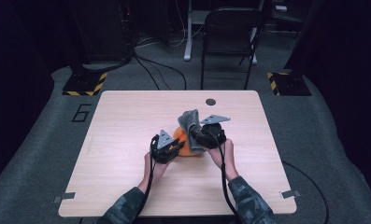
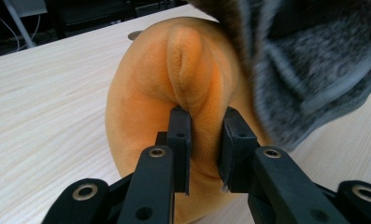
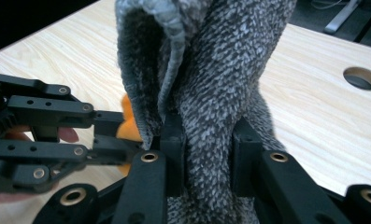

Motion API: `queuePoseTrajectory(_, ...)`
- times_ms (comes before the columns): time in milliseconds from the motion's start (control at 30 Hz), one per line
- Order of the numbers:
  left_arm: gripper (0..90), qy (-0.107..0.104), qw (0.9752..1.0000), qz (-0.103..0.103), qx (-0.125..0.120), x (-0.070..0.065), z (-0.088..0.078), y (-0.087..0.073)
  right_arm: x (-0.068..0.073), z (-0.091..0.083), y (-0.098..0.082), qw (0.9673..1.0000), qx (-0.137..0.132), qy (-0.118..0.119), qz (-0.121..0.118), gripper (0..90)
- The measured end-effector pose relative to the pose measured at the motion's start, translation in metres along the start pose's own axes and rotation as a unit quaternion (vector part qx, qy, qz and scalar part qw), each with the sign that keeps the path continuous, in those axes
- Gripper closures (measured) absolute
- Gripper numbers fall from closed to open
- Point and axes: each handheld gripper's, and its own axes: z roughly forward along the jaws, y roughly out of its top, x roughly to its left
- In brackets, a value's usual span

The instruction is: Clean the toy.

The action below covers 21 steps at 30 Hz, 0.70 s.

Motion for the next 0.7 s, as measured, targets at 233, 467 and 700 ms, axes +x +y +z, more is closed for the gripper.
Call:
queuePoseTrajectory(233, 76.2, 0.0, 1.0, -0.001, -0.001, 0.0, 0.001, 0.0, 0.009, 0.006, -0.001, 0.9993, -0.012, -0.012, -0.034, 71.3)
queuePoseTrajectory(467, 76.2, -0.005, 1.0, 0.006, 0.004, 0.0, 0.002, 0.0, 0.004, 0.009, -0.005, 0.9986, 0.007, -0.027, -0.044, 72.4)
queuePoseTrajectory(700, 76.3, -0.009, 1.0, 0.003, 0.004, 0.0, 0.003, -0.002, -0.014, 0.01, -0.016, 0.9991, 0.022, -0.028, -0.021, 72.4)
